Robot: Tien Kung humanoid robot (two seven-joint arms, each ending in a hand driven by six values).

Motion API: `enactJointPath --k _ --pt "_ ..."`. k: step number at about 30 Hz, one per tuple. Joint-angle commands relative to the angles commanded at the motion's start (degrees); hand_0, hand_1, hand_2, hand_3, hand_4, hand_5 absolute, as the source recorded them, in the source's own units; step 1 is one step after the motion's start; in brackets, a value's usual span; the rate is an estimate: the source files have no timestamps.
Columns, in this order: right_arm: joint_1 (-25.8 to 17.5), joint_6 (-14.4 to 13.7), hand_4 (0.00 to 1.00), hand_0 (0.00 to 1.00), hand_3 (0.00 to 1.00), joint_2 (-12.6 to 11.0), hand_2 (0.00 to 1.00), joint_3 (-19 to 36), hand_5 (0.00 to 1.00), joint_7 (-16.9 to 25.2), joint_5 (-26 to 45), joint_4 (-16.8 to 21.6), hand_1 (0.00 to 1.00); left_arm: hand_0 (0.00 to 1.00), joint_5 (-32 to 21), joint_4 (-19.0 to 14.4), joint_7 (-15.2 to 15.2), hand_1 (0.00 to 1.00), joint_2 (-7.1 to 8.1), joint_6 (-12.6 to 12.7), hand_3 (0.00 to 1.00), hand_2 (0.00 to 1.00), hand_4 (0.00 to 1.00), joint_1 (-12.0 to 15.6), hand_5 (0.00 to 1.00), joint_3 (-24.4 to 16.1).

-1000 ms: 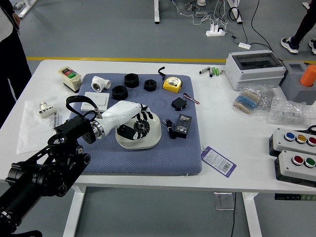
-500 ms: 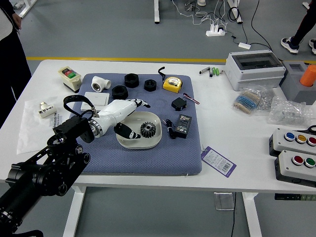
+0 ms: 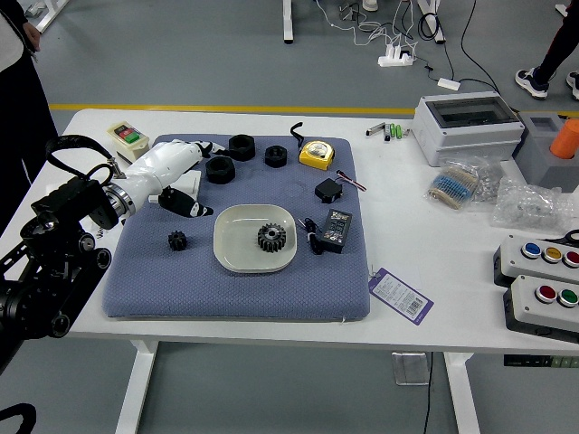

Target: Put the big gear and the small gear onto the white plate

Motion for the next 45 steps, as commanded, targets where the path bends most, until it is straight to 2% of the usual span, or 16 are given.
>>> enactJointPath --k 2,3,6,10,16,26,27,38,39,44,45 --pt "0.1 0.0 0.826 0.715 0.629 0.0 0.793 -0.1 0.666 0.0 -0.3 0.0 0.731 0.641 0.0 -0.5 0.9 0.674 1.36 -2.1 0.811 0.736 0.922 -0.5 0.025 1.7" --pt "0.1 0.0 0.825 0.713 0.625 0.0 0.791 -0.2 0.666 0.0 -0.4 -0.1 0.73 0.633 0.0 -0.7 1.4 0.662 1.89 -3.3 0.746 0.727 0.919 -0.7 0.03 2.3" --pt "0.1 0.0 0.825 0.713 0.625 0.0 0.791 -0.3 0.666 0.0 -0.4 -0.1 0.73 0.633 0.0 -1.6 2.7 0.662 2.66 -6.2 0.746 0.727 0.919 -0.5 0.03 2.6" --pt "0.1 0.0 0.824 0.714 0.624 0.1 0.79 -0.3 0.666 0.1 -0.1 -0.1 0.73 0.628 0.0 -1.5 3.8 0.654 2.88 -9.4 0.74 0.716 0.909 -0.3 0.01 2.8" --pt "0.1 0.0 0.824 0.714 0.624 0.1 0.79 -0.3 0.667 0.0 -0.1 -0.1 0.73 0.627 0.0 -1.1 4.3 0.65 2.83 -11.2 0.739 0.713 0.914 0.4 0.013 2.8" --pt "0.2 0.0 0.824 0.713 0.623 0.0 0.79 -0.5 0.666 0.0 -0.3 0.0 0.727 0.621 0.0 3.8 3.4 0.642 2.01 -9.6 0.74 0.687 0.915 0.1 0.009 2.2" --pt "0.3 -0.1 0.823 0.713 0.622 0.0 0.789 -0.5 0.668 0.0 -0.4 0.0 0.727 0.608 0.0 4.8 3.3 0.629 1.91 -9.4 0.739 0.632 0.92 0.0 0.022 2.0" --pt "0.4 -0.2 0.822 0.711 0.62 -0.1 0.788 -0.7 0.667 0.1 -0.6 0.0 0.726 0.604 0.0 9.4 2.4 0.613 1.2 -8.4 0.729 0.61 0.912 -0.3 0.02 0.6" --pt "0.4 -0.2 0.82 0.712 0.619 -0.1 0.787 -0.7 0.666 0.1 -0.6 0.0 0.725 0.586 0.0 9.6 2.2 0.565 1.14 -8.1 0.7 0.59 0.895 -0.2 0.014 0.6" --pt "0.4 -0.2 0.82 0.712 0.619 -0.1 0.787 -0.9 0.666 0.1 -0.8 0.0 0.725 0.586 0.0 10.3 1.6 0.565 0.82 -6.9 0.7 0.59 0.895 0.0 0.014 0.9" --pt "0.5 -0.2 0.819 0.712 0.619 -0.1 0.787 -0.9 0.664 0.1 -0.9 0.0 0.725 0.517 0.0 10.3 1.6 0.532 0.79 -6.9 0.619 0.566 0.849 0.1 0.017 1.1"
